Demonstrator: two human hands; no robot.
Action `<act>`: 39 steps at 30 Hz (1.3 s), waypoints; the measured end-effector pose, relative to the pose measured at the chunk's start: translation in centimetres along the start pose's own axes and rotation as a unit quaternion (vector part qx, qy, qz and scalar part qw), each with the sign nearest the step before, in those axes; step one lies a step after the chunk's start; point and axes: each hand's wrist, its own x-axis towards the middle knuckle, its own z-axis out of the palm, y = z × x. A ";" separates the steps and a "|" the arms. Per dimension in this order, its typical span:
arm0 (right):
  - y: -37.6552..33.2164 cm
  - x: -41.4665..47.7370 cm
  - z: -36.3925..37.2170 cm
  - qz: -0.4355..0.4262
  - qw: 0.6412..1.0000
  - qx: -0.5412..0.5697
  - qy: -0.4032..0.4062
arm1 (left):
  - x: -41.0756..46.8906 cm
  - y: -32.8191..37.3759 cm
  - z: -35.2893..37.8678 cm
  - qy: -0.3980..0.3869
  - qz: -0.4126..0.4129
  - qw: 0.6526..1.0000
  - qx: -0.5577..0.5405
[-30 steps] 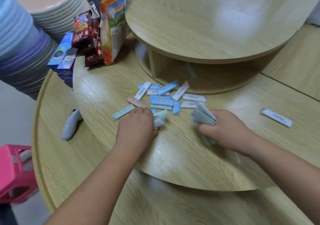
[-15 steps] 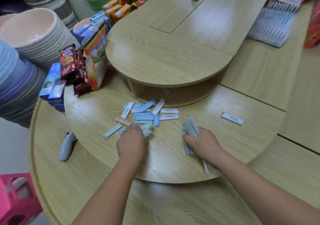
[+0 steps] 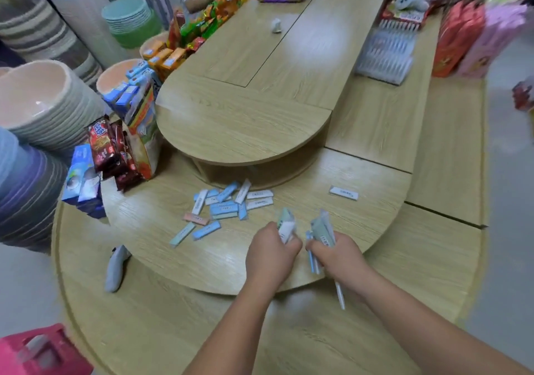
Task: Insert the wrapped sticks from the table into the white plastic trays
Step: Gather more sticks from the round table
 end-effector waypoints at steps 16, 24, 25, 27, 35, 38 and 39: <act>7.6 -8.4 -29.4 0.081 0.949 0.248 0.176 | -10.7 24.1 18.8 -0.240 0.059 0.948 -0.201; 10.7 -7.8 -46.2 0.074 0.948 0.231 0.206 | -13.3 38.0 29.3 -0.285 0.089 0.926 -0.231; 10.9 -7.3 -47.7 0.071 0.947 0.237 0.205 | -13.1 39.2 30.2 -0.289 0.086 0.925 -0.230; 11.2 -6.3 -50.2 0.070 0.944 0.252 0.200 | -12.7 41.3 31.8 -0.297 0.077 0.923 -0.231; 10.1 1.4 -59.9 0.061 0.955 0.240 0.160 | -7.1 49.7 37.5 -0.283 0.057 0.925 -0.247; 9.0 5.9 -63.2 0.063 0.964 0.211 0.145 | -3.2 52.2 39.6 -0.272 0.050 0.926 -0.256; 8.4 8.0 -64.4 0.062 0.968 0.196 0.143 | -1.4 53.1 40.4 -0.267 0.050 0.927 -0.260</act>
